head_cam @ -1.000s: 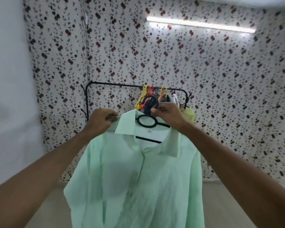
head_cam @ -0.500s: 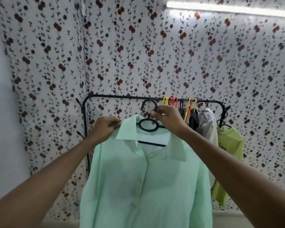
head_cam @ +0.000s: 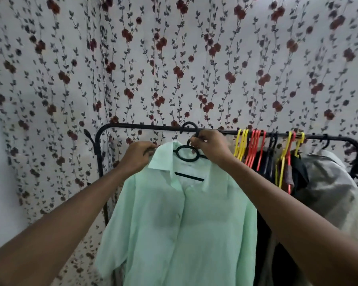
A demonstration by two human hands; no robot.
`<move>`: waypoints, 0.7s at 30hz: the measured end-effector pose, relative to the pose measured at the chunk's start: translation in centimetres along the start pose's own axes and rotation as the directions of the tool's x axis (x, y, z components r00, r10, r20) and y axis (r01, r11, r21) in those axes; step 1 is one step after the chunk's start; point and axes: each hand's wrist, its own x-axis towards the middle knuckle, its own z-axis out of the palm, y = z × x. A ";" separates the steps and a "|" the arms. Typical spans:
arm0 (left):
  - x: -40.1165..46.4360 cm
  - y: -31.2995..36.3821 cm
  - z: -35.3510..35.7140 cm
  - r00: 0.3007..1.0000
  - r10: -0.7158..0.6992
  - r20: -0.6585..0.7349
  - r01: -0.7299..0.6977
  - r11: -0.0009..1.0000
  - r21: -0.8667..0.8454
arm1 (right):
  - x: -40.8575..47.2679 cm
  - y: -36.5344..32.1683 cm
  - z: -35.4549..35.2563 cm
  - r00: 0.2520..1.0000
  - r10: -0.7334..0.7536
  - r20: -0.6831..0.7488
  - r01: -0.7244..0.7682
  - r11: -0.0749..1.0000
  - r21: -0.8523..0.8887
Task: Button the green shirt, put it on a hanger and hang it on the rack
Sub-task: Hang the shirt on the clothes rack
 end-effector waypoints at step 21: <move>10.9 -8.2 3.8 0.980 0.187 0.073 -0.201 0.881 0.428 | 12.6 3.5 9.6 0.974 0.202 -0.099 -0.211 0.972 -0.099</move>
